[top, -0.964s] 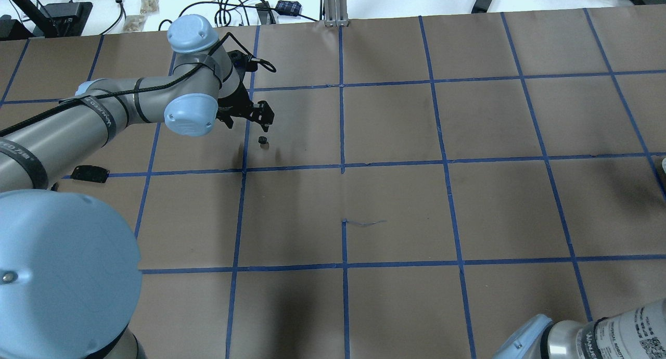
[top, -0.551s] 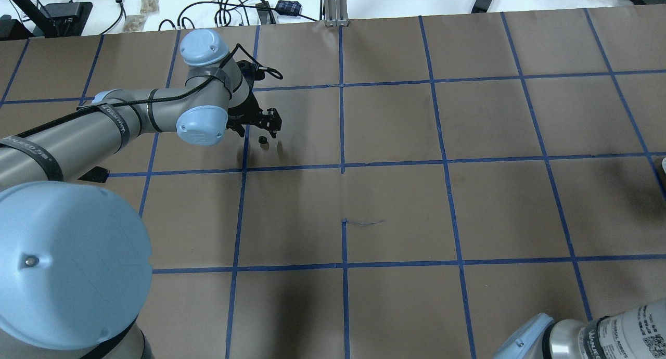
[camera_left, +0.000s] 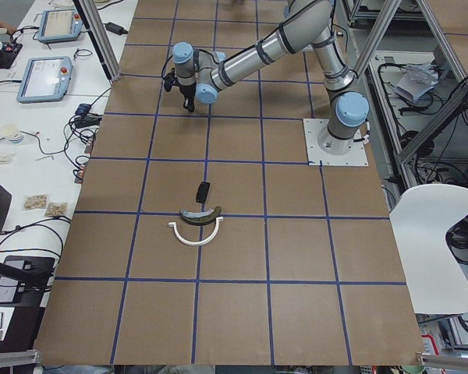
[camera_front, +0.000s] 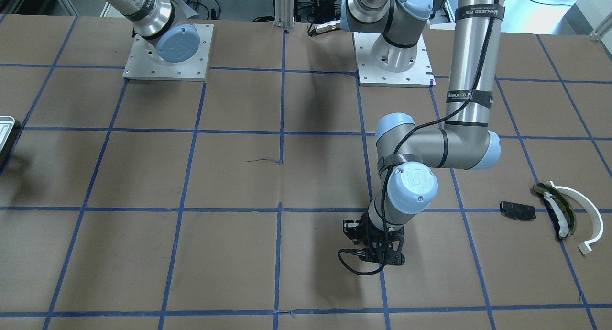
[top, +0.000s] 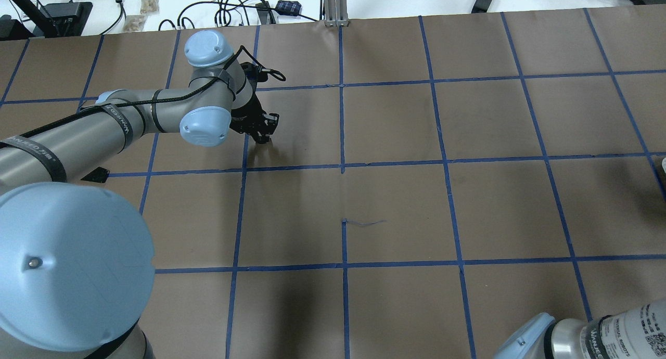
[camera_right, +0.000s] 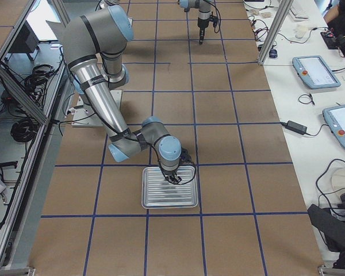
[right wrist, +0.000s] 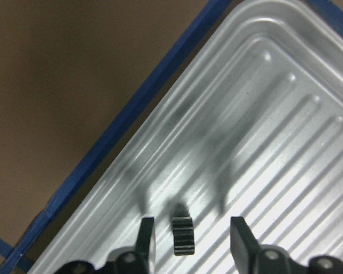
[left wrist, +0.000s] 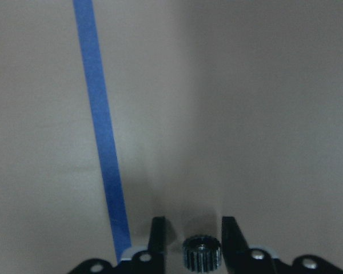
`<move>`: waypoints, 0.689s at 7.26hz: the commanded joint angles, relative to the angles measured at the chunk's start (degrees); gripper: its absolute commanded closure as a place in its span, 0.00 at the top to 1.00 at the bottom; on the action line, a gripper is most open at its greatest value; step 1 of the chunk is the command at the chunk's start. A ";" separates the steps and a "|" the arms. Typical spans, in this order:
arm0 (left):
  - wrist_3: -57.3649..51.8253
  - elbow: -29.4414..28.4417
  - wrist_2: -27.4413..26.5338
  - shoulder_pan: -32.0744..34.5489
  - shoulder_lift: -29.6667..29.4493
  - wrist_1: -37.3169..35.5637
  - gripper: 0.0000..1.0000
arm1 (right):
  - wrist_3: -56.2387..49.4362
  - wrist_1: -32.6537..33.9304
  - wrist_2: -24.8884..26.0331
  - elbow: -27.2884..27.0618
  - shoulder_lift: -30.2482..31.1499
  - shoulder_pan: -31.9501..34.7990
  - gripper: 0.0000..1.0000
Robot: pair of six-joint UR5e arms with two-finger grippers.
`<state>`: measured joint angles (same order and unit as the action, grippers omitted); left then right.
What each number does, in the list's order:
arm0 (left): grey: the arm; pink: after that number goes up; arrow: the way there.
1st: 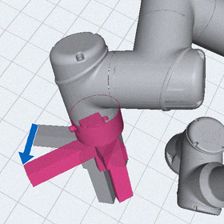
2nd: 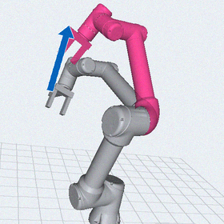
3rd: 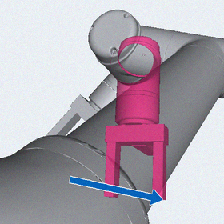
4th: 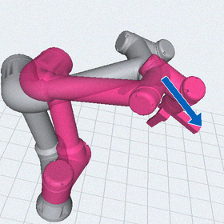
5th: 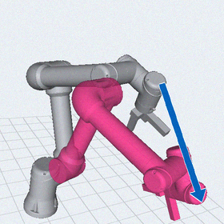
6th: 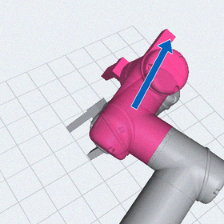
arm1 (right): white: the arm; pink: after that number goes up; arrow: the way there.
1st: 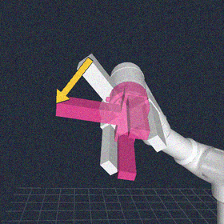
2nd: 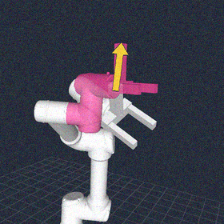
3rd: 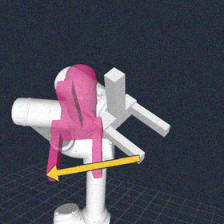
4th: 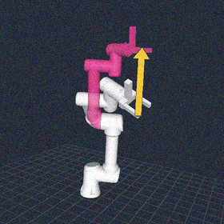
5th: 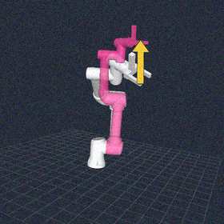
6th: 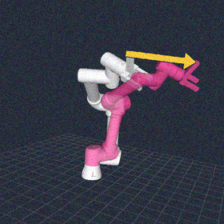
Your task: Place bearing gear from tray to pile
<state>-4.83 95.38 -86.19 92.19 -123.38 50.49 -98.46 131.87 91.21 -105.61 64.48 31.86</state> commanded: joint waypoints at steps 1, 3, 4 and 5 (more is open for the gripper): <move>-0.87 -1.41 0.23 -0.78 1.72 1.26 0.00 | -0.07 -0.12 0.02 -0.03 -0.06 -0.04 0.13; -10.83 -6.67 -0.38 -11.96 6.02 15.60 0.00 | 0.02 -0.13 0.11 -0.03 0.03 -0.04 0.06; -16.64 -7.04 -2.91 -21.43 8.13 18.99 0.00 | 0.72 -0.82 0.89 0.58 0.64 -0.04 0.05; -25.40 -5.92 -5.02 -28.84 9.46 19.11 0.00 | 3.68 -1.35 0.72 0.84 2.56 0.04 0.04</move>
<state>-20.63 89.17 -88.72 73.24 -116.02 67.12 -97.33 131.17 91.79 -105.18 65.33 31.83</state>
